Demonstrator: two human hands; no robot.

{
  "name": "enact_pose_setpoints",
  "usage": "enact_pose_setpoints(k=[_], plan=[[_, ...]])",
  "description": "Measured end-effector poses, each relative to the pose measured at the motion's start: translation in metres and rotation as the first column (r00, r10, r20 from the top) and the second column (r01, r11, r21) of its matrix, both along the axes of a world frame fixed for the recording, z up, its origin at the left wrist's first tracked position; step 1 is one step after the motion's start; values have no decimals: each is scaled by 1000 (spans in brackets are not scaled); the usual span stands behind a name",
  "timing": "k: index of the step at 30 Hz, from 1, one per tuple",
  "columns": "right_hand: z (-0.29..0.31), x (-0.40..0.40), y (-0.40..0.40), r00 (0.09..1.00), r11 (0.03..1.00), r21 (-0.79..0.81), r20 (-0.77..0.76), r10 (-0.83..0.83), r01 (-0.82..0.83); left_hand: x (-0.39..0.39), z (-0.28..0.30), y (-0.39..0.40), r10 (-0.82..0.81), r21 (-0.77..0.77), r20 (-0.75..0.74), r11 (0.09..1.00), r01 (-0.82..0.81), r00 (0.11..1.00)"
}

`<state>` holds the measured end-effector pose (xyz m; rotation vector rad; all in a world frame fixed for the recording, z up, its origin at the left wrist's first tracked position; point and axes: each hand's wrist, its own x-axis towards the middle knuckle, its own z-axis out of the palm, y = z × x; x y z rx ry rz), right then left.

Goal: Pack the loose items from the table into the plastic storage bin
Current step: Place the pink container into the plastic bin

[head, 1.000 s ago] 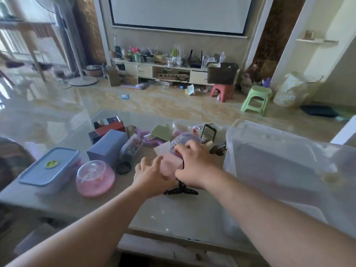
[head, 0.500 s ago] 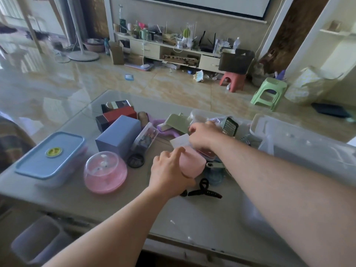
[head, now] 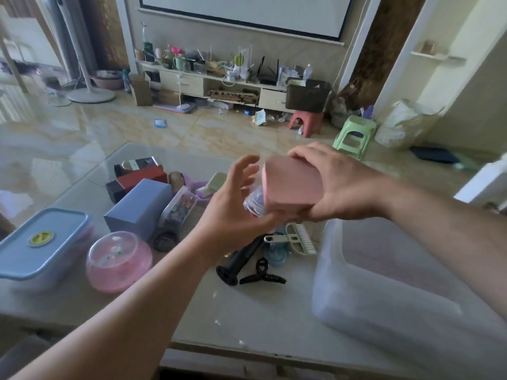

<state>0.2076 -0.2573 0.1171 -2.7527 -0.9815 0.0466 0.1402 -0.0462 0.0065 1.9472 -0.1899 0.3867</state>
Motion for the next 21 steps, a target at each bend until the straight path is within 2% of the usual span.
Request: enact_pose_setpoints(k=[2, 3, 6, 8, 12, 15, 17, 21], plan=[[-6, 5, -51, 993, 993, 38, 12, -115, 114, 23, -9, -19, 57, 110, -74, 993, -49, 996], [-10, 8, -78, 986, 985, 44, -4, -169, 169, 37, -15, -28, 125, 216, -111, 971, -99, 986], [-29, 13, -156, 947, 948, 35, -72, -314, 317, 79, -36, -50, 273, 545, -253, 833, -96, 928], [-48, 16, -192, 917, 922, -43, -96, -388, 385, 99, -44, -59, 349, 657, -344, 753, -43, 872], [-93, 38, -213, 918, 896, -284, -104, -383, 342, 127, -57, -61, 468, 759, -432, 651, 30, 771], [-125, 58, -191, 938, 887, -374, -105, -331, 271, 133, -62, -58, 484, 794, -427, 604, 61, 764], [-146, 66, -175, 949, 896, -382, -122, -291, 226, 131, -66, -61, 499, 800, -409, 598, 38, 764], [-176, 69, -152, 955, 955, -253, -210, -209, 154, 118, -64, -55, 466, 774, -337, 632, -41, 818]])
